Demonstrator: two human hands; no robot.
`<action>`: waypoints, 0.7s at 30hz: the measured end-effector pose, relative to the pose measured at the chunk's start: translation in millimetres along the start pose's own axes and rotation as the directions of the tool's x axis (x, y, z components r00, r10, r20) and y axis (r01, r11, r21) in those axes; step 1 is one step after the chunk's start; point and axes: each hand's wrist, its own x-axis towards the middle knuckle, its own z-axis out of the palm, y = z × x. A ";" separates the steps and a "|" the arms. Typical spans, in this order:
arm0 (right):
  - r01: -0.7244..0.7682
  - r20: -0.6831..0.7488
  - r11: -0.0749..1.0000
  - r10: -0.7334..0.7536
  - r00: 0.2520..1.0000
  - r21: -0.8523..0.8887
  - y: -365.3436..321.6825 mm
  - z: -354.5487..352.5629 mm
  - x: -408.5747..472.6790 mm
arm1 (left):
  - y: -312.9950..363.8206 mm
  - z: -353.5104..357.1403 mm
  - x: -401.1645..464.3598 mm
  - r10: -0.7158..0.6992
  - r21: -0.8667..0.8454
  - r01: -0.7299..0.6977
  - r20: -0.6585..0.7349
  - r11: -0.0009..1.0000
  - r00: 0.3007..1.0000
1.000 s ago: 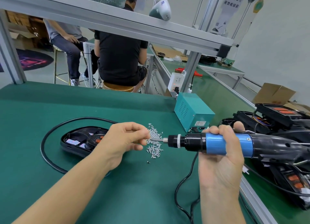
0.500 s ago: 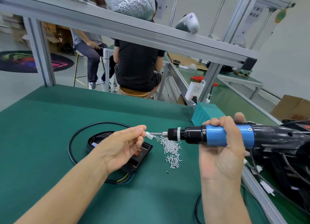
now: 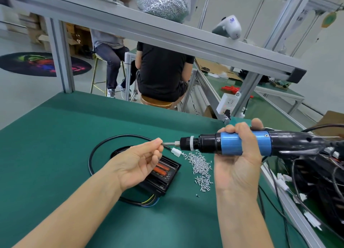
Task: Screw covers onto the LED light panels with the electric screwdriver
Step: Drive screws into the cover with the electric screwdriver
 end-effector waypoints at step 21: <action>-0.008 0.054 1.000 0.010 0.998 -0.030 -3.9 -5.9 3.7 | -3.7 0.5 4.3 0.081 0.224 -0.086 0.032 0.971 0.996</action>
